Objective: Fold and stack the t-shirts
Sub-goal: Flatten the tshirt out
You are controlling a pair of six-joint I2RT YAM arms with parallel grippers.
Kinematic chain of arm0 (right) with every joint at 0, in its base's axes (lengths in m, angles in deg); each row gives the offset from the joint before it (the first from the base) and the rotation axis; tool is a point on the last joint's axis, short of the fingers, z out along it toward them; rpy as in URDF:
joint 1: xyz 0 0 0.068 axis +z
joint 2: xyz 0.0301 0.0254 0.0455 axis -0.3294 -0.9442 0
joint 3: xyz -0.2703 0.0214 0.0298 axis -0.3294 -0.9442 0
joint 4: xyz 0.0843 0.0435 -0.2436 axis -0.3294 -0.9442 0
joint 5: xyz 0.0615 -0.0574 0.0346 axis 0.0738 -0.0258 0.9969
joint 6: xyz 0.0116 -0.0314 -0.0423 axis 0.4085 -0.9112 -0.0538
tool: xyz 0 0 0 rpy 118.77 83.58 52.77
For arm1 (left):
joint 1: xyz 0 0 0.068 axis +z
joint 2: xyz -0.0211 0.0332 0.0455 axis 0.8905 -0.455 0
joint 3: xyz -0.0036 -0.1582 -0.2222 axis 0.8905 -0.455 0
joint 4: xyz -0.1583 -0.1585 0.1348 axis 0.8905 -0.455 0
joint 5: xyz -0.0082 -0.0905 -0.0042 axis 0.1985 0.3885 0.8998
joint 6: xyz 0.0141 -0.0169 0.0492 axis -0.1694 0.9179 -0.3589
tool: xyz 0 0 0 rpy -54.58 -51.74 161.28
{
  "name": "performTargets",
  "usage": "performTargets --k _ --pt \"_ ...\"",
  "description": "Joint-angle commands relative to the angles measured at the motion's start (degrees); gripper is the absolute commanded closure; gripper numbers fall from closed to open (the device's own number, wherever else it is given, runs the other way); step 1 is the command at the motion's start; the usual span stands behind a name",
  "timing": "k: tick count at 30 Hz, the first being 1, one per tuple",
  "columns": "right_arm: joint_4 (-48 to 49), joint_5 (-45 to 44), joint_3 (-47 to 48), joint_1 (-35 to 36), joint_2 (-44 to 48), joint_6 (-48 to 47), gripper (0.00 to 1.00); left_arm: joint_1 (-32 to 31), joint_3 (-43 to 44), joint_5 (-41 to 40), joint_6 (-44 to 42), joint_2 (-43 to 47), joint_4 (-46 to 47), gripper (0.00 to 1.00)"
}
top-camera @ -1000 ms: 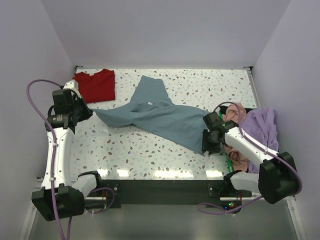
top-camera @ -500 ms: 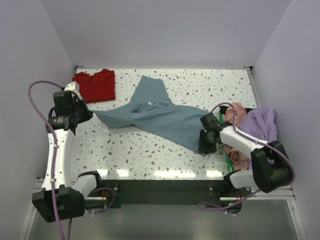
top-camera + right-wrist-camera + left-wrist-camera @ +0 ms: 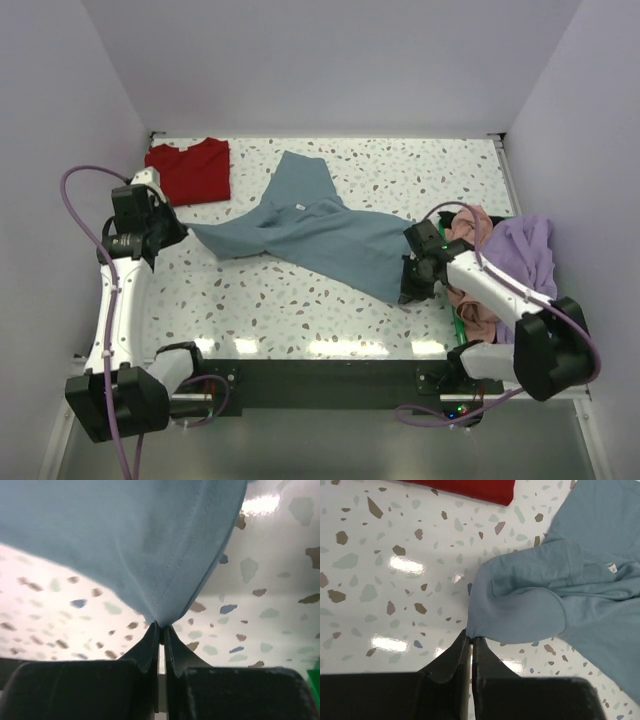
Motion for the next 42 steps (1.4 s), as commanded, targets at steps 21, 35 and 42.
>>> performTargets --k 21,35,42 --pt "-25.0 -4.5 104.6 -5.1 -23.1 -8.0 1.00 -2.9 64.0 2.5 19.9 -22.2 6.5 1.00" --pt "4.5 -5.5 90.2 -5.1 5.5 -14.5 1.00 -2.7 69.6 -10.8 14.5 -3.1 19.6 1.00" --pt "5.1 -5.6 88.8 -5.1 5.6 -11.1 1.00 -2.6 66.2 -7.5 16.1 -2.3 23.2 1.00"
